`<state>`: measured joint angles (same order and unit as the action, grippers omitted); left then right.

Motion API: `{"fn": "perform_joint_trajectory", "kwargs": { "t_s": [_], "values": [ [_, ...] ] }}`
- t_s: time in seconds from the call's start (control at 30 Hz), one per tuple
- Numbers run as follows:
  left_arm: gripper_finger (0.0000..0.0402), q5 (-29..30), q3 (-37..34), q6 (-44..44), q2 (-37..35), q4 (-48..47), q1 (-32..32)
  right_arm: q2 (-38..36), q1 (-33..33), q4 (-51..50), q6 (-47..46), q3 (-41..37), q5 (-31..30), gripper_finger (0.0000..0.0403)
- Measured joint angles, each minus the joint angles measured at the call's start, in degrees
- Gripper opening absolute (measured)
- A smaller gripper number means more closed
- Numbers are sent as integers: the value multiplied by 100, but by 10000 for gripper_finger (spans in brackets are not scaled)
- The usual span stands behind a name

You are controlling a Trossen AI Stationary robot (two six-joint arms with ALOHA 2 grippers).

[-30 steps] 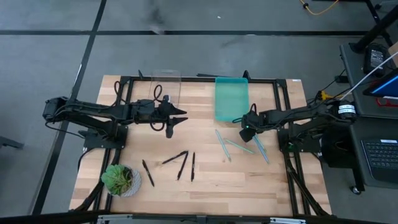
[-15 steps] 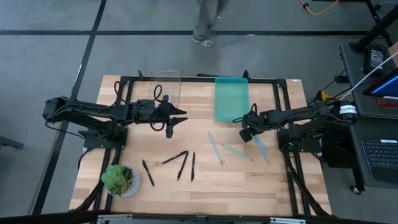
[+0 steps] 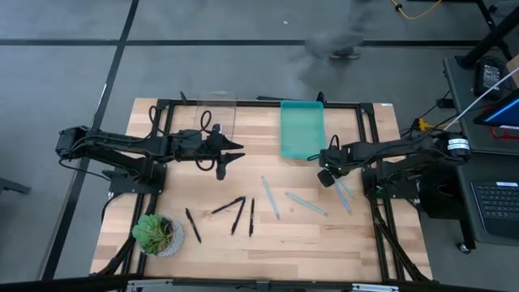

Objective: Sort pens & pencils
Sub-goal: Put the blue pencil into the blue bin

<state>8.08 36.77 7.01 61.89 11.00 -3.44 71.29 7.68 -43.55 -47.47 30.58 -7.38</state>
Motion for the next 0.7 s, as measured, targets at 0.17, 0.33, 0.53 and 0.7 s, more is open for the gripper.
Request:
{"fn": "perform_joint_trajectory", "kwargs": {
  "t_s": [0.17,0.33,0.53,0.7],
  "values": [
    [121,0,0,-2,0,0,-2,-233,0,-224,2,107,-90,1],
    [121,0,0,-2,0,0,-2,-392,0,-218,2,125,-148,1],
    [121,0,0,0,0,2,-2,-425,2,-488,-135,128,-281,18],
    [121,0,-1,0,0,2,-1,-421,4,-830,-782,118,-488,86]
  ]
}}
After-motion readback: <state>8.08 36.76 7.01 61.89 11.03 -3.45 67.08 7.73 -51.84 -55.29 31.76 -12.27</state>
